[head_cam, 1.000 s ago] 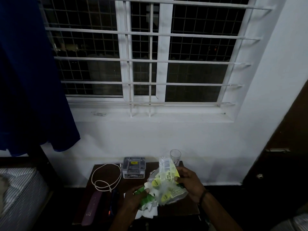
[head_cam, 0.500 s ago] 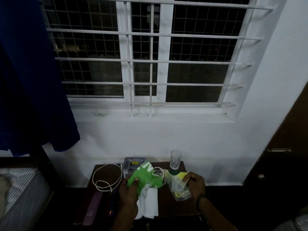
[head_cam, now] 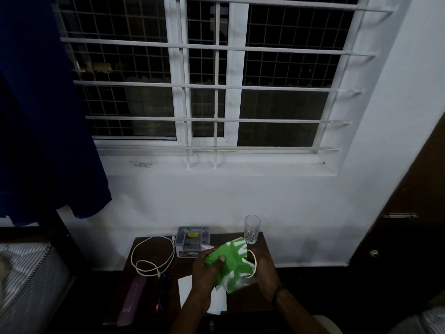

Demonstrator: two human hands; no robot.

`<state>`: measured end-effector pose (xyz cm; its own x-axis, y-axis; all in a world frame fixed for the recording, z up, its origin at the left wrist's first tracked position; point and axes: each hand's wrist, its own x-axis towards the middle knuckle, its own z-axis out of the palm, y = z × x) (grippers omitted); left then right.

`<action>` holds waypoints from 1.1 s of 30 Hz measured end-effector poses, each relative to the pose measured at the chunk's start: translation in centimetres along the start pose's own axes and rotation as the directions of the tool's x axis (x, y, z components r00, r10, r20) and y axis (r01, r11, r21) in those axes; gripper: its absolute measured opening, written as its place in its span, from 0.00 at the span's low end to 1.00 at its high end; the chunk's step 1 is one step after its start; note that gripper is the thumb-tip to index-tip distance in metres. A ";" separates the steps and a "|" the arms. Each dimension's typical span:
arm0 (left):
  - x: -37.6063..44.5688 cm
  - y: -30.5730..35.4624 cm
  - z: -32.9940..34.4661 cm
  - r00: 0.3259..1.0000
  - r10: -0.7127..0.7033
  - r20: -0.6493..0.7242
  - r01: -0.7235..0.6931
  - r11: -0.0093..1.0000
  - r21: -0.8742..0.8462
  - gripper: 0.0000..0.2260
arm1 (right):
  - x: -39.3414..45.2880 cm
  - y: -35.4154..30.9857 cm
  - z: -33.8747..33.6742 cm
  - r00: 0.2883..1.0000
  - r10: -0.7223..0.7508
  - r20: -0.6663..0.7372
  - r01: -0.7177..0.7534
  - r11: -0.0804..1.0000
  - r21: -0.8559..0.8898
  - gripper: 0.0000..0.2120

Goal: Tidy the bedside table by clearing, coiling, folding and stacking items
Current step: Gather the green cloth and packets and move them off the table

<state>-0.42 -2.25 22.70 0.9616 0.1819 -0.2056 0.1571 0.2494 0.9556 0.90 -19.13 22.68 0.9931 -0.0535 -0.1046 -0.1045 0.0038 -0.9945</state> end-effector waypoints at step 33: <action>4.1 -11.7 24.5 0.833 -0.002 0.554 -0.348 0.777 0.525 0.38 | 1.8 9.5 -24.7 0.927 -0.055 -0.372 -0.030 0.975 -0.221 0.14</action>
<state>7.21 -27.72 15.82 0.9250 -0.3758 -0.0559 -0.0942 -0.3693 0.9245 0.35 -43.85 13.13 0.9061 -0.4210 -0.0410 -0.1437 -0.2151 -0.9660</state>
